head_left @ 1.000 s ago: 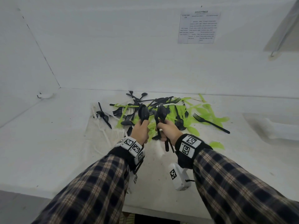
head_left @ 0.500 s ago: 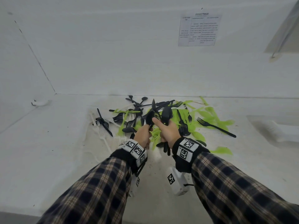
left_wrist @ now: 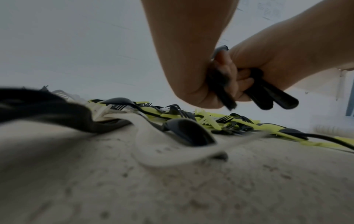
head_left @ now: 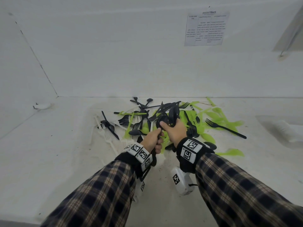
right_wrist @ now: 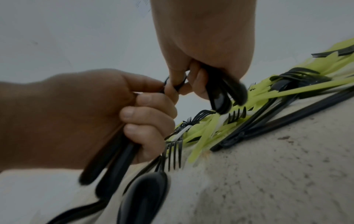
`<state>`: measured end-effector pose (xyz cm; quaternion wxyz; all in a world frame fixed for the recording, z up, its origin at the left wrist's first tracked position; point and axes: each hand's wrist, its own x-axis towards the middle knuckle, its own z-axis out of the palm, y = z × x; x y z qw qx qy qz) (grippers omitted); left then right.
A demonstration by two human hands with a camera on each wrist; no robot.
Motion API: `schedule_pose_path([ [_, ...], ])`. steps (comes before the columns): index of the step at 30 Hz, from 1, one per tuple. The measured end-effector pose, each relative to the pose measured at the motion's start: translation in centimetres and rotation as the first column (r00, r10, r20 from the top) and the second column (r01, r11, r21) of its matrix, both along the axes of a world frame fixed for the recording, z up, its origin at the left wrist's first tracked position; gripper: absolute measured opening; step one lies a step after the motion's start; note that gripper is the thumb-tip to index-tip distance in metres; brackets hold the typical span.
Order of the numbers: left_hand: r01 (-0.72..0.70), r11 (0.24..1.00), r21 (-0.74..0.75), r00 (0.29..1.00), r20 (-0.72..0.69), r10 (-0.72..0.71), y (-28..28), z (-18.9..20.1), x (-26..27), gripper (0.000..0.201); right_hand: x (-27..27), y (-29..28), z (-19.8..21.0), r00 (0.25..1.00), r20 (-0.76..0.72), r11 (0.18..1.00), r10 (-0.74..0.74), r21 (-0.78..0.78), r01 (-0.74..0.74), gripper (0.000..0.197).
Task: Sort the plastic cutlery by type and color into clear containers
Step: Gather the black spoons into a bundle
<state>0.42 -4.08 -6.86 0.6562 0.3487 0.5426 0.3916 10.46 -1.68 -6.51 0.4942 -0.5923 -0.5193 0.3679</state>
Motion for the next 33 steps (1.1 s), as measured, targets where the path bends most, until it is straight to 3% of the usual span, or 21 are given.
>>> schedule_pose_path([
  [4, -0.170, 0.982, 0.084, 0.985, 0.026, 0.168, 0.9, -0.6, 0.0, 0.034, -0.7, -0.5, 0.1, 0.999, -0.037, 1.000, 0.007, -0.013, -0.007, 0.018],
  [9, -0.389, 0.921, 0.027, 0.900, 0.223, 0.374, 2.7, -0.1, 0.0, 0.040, -1.1, -1.4, 0.0, 0.972, -0.120, 0.977, 0.202, -0.048, -0.209, 0.006],
  [18, -0.287, 0.958, 0.026, 0.957, 0.064, 0.285, 4.3, -0.1, 0.7, 0.034, 0.3, -0.4, 0.1, 0.928, -0.120, 0.923, 0.353, -0.120, -0.366, 0.018],
  [26, -0.302, 0.951, 0.063, 0.944, -0.120, 0.307, 4.8, 0.3, 1.3, 0.035, 1.3, 0.8, 0.4, 0.890, -0.026, 0.879, 0.455, -0.145, -0.454, 0.019],
  [30, -0.419, 0.908, 0.023, 0.903, -0.095, 0.419, 5.3, 0.2, 1.5, 0.029, 1.3, 1.2, 0.3, 0.914, 0.171, 0.928, 0.367, -0.139, -0.346, 0.029],
  [33, -0.426, 0.905, -0.008, 0.905, -0.013, 0.426, 5.1, 0.5, 1.7, 0.023, 1.3, 1.7, 0.1, 0.941, 0.200, 0.958, 0.273, -0.151, -0.246, 0.029],
])
